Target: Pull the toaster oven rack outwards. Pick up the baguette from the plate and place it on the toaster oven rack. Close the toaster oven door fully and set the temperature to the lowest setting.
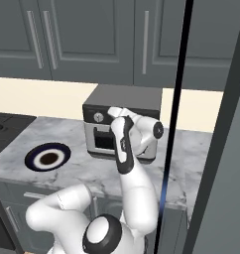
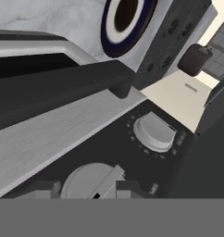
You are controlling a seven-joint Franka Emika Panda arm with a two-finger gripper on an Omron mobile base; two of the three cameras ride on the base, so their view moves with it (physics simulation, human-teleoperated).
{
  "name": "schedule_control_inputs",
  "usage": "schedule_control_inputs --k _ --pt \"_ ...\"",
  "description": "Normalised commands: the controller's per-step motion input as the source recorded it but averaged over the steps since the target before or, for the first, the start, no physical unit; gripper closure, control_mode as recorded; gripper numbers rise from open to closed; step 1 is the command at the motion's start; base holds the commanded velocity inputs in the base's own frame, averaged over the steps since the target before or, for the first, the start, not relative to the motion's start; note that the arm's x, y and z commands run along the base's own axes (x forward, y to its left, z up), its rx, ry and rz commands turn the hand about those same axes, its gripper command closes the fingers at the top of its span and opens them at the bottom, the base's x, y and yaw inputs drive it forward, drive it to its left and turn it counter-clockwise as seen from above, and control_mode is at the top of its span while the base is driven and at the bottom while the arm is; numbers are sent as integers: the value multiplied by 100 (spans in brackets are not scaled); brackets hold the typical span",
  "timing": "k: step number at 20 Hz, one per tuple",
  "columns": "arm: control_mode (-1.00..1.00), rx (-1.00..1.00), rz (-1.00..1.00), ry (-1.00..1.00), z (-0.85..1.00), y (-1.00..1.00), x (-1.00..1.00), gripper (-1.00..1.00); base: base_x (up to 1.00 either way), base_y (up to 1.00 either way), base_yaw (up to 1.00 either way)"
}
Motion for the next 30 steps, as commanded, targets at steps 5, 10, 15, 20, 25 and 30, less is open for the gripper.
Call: schedule_control_inputs --k 5,10,15,20,25,30 --pt "-100 -62 0 -47 0 73 0 100 0 0 0" --pt "-100 -69 0 -45 0 69 1 100 0 0 0" --pt "-100 -74 0 -49 -1 62 1 100 0 0 0" --pt "-100 -65 0 -64 -31 43 2 100 0 0 0" --pt "-100 -81 0 -53 -25 47 15 100 0 0 0" --pt "-100 -100 0 -33 -21 47 36 100 0 0 0"
